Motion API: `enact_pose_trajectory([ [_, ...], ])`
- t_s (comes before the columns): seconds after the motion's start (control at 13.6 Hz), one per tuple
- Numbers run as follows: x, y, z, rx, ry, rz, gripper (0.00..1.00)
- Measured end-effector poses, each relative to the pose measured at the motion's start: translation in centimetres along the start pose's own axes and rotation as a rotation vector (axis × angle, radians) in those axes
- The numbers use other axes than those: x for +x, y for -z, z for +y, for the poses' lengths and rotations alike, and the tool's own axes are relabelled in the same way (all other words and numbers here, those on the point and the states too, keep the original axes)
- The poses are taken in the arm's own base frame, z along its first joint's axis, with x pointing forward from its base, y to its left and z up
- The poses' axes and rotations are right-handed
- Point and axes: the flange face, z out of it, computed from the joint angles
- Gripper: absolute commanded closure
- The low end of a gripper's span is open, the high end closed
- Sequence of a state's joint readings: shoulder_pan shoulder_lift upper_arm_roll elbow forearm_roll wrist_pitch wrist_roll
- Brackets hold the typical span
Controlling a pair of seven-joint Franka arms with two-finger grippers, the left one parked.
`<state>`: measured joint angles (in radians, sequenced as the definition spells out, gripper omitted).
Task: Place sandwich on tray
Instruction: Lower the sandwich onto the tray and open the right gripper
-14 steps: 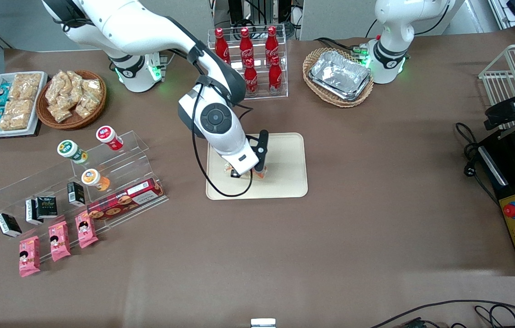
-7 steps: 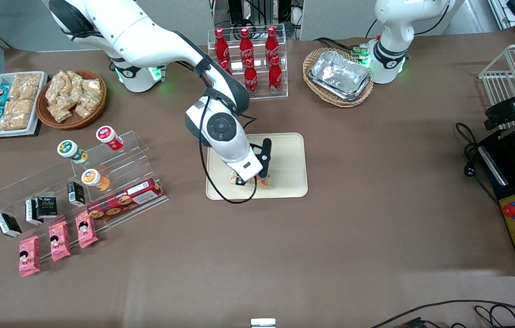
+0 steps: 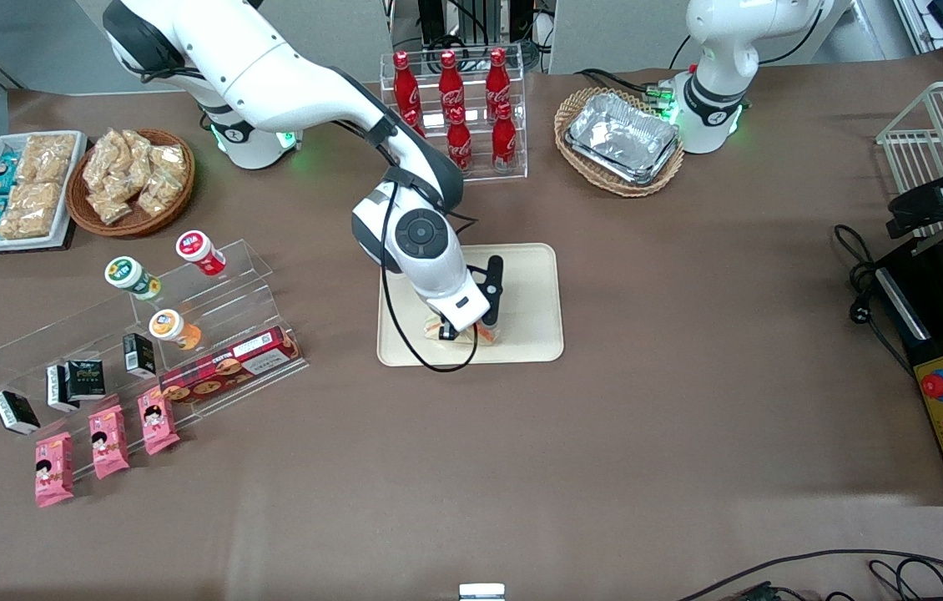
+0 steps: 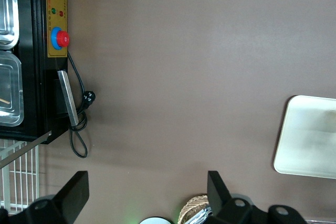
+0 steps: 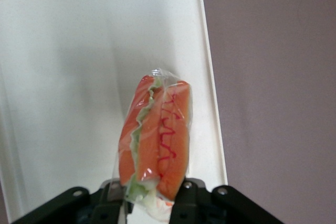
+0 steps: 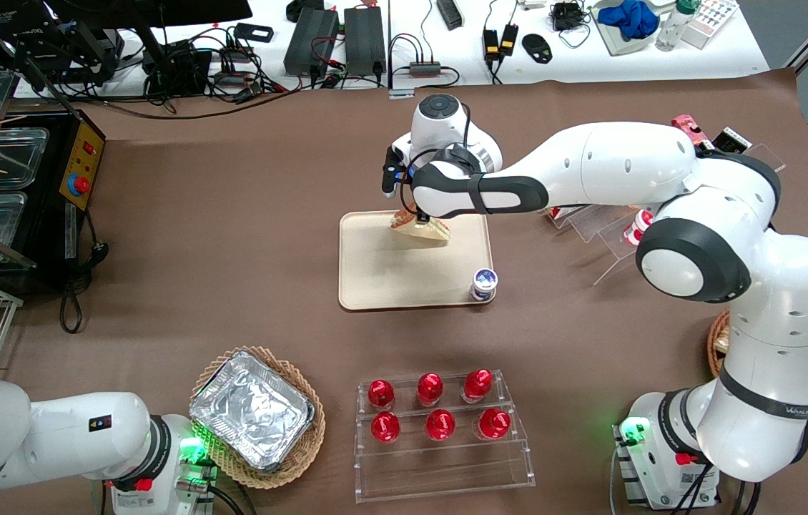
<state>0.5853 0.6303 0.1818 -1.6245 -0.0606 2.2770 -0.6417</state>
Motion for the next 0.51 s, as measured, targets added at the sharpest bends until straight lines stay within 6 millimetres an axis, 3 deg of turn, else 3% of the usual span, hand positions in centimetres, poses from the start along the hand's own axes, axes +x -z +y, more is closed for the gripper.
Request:
enact_pose_trajectory([
  [0.07,0.0,-0.3,0.0,-0.001,-0.001,0.002,0.01],
  [0.29,-0.2,-0.4,0.5,-0.006,-0.018,0.007,0.0],
  [0.51,-0.9,0.6,2.2,-0.018,-0.05,0.023,0.0],
])
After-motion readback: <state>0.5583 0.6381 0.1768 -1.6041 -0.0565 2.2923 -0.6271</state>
